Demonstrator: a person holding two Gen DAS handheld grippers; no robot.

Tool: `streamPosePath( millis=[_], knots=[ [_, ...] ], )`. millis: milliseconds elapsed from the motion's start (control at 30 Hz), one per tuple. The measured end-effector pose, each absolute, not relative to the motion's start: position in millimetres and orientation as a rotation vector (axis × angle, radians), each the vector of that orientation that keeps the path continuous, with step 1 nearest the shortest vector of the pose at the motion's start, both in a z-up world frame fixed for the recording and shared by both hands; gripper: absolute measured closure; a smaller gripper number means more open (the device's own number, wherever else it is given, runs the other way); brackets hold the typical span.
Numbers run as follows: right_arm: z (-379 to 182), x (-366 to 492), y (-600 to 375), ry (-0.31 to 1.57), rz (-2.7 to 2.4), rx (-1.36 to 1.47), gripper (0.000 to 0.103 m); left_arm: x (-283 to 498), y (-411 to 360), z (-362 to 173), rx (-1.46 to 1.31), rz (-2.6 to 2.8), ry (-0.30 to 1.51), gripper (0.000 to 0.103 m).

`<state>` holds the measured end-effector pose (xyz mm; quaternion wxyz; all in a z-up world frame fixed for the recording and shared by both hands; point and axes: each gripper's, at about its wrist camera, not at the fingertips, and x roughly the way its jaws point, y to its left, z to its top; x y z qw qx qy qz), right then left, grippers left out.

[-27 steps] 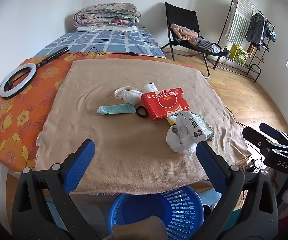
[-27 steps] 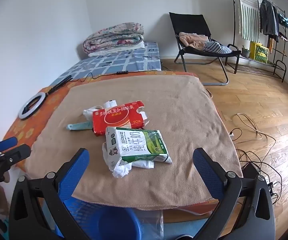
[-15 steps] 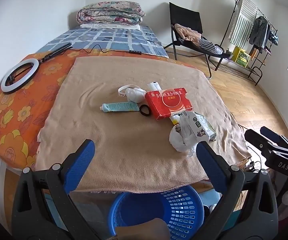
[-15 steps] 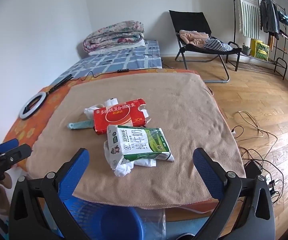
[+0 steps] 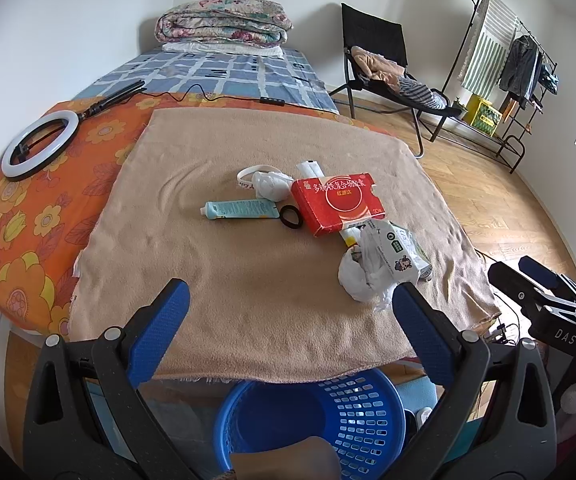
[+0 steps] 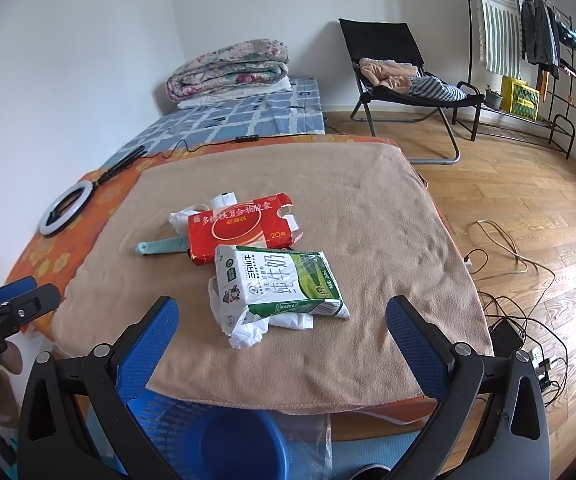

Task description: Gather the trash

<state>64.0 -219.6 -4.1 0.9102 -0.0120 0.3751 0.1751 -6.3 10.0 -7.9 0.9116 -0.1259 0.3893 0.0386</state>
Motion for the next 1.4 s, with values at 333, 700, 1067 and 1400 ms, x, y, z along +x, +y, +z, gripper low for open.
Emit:
streamPosePath(
  millis=[333, 700, 1067, 1400],
  knots=[
    [-4.1, 62.5, -216.7, 0.775, 0.369, -0.031, 0.001, -2.4, 14.8, -11.4, -0.258, 0.072, 0.802, 0.0],
    [-4.5, 62.5, -216.6, 0.776, 0.369, -0.03, 0.001, -2.3, 15.3, -11.3, -0.259, 0.073, 0.803, 0.0],
    [-5.5, 62.3, -216.1, 0.78, 0.371, -0.033, 0.001, -2.4, 15.7, -11.3, -0.259, 0.072, 0.802, 0.0],
    [-6.7, 61.4, -215.4, 0.782, 0.371, -0.034, 0.001, -2.4, 16.8, -11.1, -0.258, 0.074, 0.801, 0.0]
  ],
)
